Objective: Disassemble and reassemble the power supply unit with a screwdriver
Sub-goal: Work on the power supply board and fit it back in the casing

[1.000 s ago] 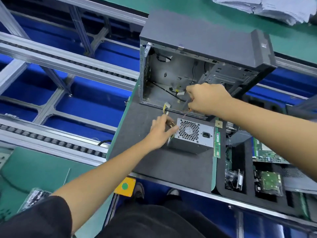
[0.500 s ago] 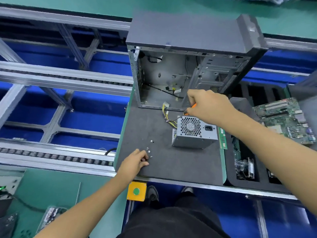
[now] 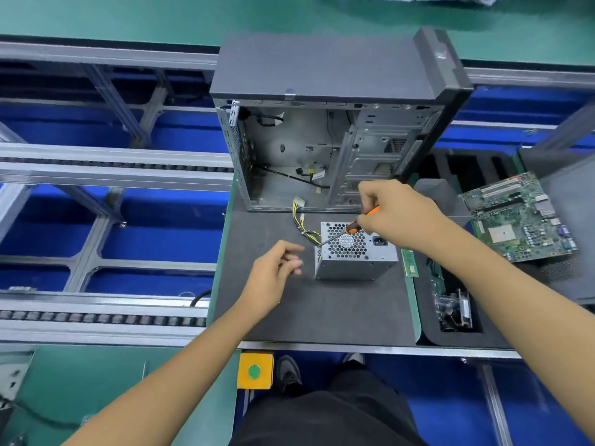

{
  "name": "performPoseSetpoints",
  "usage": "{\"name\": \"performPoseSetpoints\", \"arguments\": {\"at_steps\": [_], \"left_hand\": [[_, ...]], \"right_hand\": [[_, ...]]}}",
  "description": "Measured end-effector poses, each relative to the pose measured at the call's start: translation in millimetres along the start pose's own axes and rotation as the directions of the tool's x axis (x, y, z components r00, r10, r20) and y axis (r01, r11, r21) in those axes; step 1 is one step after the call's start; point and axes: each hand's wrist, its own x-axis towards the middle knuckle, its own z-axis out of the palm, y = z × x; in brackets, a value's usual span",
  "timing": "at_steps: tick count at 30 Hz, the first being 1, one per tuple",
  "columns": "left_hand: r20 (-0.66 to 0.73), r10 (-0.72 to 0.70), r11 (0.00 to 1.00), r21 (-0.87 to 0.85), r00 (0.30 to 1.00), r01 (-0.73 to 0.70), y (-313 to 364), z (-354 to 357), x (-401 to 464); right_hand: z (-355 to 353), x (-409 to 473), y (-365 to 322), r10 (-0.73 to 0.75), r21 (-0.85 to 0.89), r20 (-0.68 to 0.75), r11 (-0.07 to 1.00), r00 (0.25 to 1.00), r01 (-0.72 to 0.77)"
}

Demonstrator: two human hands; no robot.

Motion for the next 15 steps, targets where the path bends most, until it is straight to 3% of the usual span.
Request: {"name": "performPoseSetpoints", "arguments": {"at_steps": [7,15], "left_hand": [[-0.009,-0.003,0.991,-0.136,1.0,0.002,23.2,22.7,28.6],[-0.02,0.029,0.984,-0.177,0.999,-0.032,31.1,25.5,38.5]], "right_hand": [[-7.5,-0.4,-5.1,-0.009,-0.013,-0.026,1.0,1.0,0.008],[-11.0,4.0,-2.0,-0.028,-0.088,-0.038,0.996,0.999,0.025]]}}
